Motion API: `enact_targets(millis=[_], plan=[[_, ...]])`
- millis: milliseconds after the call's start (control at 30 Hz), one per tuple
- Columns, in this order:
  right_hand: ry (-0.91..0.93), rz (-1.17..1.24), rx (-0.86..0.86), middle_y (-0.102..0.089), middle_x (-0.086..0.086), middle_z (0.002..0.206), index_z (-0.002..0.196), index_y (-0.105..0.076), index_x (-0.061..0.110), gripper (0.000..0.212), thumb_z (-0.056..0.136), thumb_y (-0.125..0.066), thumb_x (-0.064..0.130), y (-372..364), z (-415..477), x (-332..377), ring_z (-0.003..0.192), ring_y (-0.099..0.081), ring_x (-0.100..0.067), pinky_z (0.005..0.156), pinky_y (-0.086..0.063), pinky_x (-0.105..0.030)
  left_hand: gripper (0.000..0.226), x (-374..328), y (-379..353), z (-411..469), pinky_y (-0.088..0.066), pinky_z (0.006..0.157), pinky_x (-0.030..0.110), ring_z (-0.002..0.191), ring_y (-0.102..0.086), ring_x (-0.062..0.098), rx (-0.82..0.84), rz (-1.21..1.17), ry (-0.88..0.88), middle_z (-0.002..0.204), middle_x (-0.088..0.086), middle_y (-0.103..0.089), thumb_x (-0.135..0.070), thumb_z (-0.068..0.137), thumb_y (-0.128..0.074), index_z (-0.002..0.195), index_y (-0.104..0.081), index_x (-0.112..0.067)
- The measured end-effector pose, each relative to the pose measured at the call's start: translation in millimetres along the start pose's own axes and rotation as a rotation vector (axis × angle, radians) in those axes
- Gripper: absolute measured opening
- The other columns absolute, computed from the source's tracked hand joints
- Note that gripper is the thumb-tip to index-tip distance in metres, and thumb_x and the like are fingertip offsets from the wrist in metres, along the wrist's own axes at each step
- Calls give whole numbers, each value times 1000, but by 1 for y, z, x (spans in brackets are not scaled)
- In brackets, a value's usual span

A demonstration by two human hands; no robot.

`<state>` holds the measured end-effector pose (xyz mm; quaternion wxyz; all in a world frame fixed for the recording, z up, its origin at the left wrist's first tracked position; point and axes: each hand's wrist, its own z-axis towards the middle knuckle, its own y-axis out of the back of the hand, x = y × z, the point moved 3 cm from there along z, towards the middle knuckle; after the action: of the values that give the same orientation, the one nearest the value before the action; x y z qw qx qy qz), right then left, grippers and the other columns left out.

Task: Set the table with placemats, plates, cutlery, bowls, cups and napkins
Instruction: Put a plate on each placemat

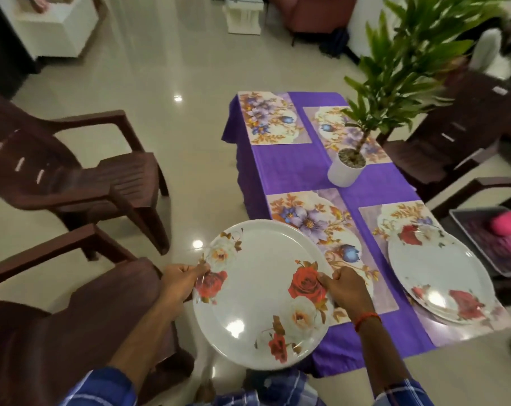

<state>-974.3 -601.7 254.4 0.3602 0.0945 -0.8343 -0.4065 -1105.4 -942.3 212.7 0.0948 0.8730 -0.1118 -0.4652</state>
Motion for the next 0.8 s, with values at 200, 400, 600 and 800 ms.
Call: enact_targets(millis=[200,400,600,800], plan=[[-79,74,-70,-53,1,64,63,-47,18,43,92,-70,41,15,25,-18,64,-53,-15,64,-41,-33,41,-33,-44,32,-44,51,22,44,-58,13,124,98,-48,52,5,-65,-26,81,-85,58,-60,-3],[-159,195,-127,-54,-1,64,62,-48,15,44,94,-68,37,27,49,-39,60,-50,-13,54,-33,-25,37,-70,-88,62,-55,65,41,65,-65,29,226,205,-100,76,32,-68,-25,79,-88,65,-64,0],[-169,290,-137,-68,-3,67,73,-65,15,33,94,-67,40,25,54,-58,66,-67,-18,70,-59,-37,31,-92,-121,68,-53,44,26,51,-70,22,288,224,-103,66,20,-72,-14,84,-83,67,-67,7],[-271,346,-143,-72,-4,71,82,-68,14,29,92,-69,41,18,64,-71,68,-71,-20,66,-62,-41,33,-103,-146,91,-61,69,43,65,-73,33,321,335,-105,67,17,-73,-18,84,-84,62,-67,0]])
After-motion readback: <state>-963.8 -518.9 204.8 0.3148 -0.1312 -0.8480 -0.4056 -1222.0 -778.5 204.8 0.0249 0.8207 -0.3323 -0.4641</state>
